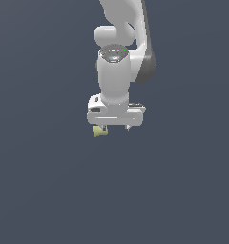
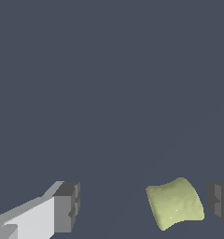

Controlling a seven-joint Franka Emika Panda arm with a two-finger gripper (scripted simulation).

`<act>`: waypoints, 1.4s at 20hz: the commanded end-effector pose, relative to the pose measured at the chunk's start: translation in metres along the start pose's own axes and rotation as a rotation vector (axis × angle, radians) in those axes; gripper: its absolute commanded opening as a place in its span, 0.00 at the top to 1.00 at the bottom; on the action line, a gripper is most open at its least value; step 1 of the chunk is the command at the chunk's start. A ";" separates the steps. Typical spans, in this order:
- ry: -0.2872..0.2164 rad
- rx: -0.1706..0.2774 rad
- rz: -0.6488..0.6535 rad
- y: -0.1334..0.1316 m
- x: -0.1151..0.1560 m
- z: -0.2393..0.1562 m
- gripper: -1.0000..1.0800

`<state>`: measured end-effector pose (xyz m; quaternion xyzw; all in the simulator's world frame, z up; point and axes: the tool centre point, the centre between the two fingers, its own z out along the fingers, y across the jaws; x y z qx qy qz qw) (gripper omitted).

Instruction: Pick up the object and move it to a goal position.

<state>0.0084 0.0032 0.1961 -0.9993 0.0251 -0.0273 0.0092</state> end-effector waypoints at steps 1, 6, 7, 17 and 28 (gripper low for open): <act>0.000 0.000 0.000 0.000 0.000 0.000 0.04; 0.021 0.000 0.033 0.017 0.006 -0.011 0.04; 0.029 0.001 0.046 0.024 0.008 -0.015 0.04; 0.039 0.001 0.069 0.033 0.011 -0.020 0.04; 0.028 0.003 0.201 0.038 0.000 -0.005 0.04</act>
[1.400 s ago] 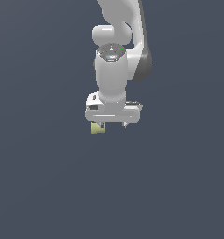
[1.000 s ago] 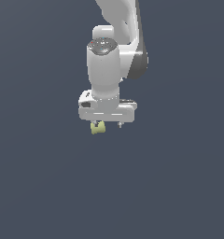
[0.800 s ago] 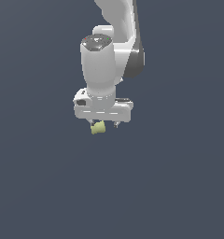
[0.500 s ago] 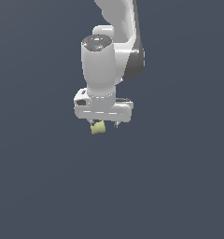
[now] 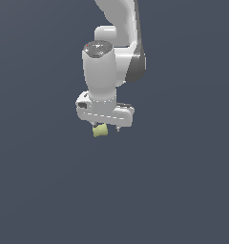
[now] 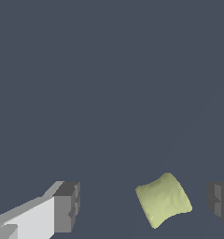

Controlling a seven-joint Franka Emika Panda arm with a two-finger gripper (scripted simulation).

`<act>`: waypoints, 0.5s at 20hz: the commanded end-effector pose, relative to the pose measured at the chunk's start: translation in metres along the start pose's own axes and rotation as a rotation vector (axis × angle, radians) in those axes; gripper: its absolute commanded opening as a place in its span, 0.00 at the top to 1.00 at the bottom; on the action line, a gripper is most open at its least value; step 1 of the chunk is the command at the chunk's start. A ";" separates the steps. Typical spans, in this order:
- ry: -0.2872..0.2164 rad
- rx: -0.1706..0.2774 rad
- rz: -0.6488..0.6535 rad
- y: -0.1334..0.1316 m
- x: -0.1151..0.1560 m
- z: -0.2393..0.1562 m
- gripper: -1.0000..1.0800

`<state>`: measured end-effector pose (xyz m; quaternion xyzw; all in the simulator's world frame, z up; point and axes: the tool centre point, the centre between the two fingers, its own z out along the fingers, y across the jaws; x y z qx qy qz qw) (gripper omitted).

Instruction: Pick up the object and move it to a goal position.

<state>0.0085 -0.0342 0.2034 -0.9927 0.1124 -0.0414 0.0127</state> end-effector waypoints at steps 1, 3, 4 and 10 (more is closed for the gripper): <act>-0.004 -0.001 0.046 0.003 -0.004 0.005 0.04; -0.008 -0.001 0.091 0.005 -0.007 0.010 0.04; -0.009 -0.002 0.115 0.007 -0.009 0.013 0.04; -0.022 -0.008 0.288 0.017 -0.023 0.031 0.04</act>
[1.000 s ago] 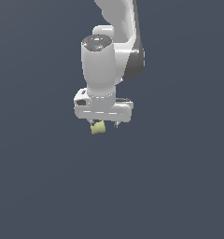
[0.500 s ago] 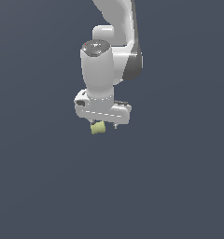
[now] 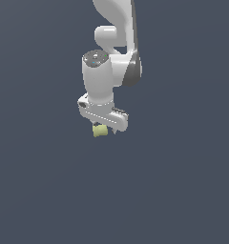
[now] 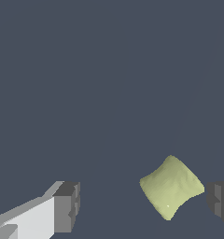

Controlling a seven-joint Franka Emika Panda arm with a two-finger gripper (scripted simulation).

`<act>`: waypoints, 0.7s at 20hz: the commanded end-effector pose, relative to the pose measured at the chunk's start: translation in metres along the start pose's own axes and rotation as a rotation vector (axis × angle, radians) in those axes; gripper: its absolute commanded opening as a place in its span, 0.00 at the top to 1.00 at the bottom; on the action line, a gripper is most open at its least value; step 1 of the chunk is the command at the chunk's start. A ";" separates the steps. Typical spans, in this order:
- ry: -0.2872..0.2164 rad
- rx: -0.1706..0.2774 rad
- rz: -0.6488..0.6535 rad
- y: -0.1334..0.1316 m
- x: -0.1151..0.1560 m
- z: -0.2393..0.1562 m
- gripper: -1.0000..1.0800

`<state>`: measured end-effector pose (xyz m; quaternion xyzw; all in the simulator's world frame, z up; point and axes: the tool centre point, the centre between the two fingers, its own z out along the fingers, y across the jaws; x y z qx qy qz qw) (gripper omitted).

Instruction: Pick up the object and move it to a goal position.

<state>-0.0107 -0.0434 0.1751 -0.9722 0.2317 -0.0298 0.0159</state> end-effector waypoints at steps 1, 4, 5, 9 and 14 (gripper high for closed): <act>-0.005 -0.003 0.076 0.006 -0.005 0.008 0.04; -0.011 -0.007 0.167 0.013 -0.011 0.017 0.04; -0.012 -0.009 0.197 0.016 -0.013 0.020 0.04; -0.019 -0.016 0.319 0.026 -0.021 0.032 0.04; -0.024 -0.027 0.471 0.039 -0.032 0.046 0.04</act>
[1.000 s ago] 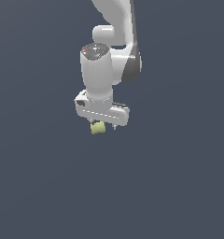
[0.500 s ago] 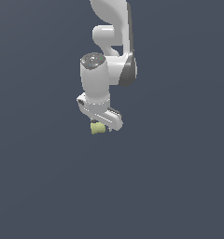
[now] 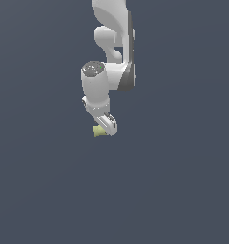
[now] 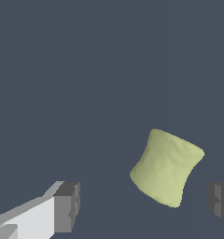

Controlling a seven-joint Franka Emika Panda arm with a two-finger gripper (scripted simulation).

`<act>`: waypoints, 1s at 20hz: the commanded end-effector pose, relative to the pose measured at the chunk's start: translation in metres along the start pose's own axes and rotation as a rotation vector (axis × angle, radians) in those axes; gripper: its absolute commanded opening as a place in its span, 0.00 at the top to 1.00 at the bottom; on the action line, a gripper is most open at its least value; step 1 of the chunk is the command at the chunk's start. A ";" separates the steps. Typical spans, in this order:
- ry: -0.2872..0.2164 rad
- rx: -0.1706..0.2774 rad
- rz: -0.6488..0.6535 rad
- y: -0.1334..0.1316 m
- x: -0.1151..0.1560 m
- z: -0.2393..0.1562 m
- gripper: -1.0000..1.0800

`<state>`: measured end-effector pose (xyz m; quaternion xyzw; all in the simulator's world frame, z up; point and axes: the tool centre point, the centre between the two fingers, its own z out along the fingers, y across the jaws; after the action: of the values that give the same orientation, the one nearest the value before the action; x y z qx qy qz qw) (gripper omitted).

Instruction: Pick up the object and move it to a goal position.

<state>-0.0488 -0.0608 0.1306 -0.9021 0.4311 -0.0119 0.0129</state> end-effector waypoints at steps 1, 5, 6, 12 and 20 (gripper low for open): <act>-0.002 -0.005 0.078 0.008 -0.002 0.007 0.04; -0.004 -0.015 0.199 0.021 -0.006 0.018 0.04; -0.004 -0.017 0.226 0.024 -0.007 0.020 0.04; -0.004 -0.027 0.357 0.039 -0.011 0.031 0.04; -0.003 -0.035 0.445 0.049 -0.013 0.038 0.04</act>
<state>-0.0927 -0.0799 0.0918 -0.7888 0.6146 -0.0002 0.0006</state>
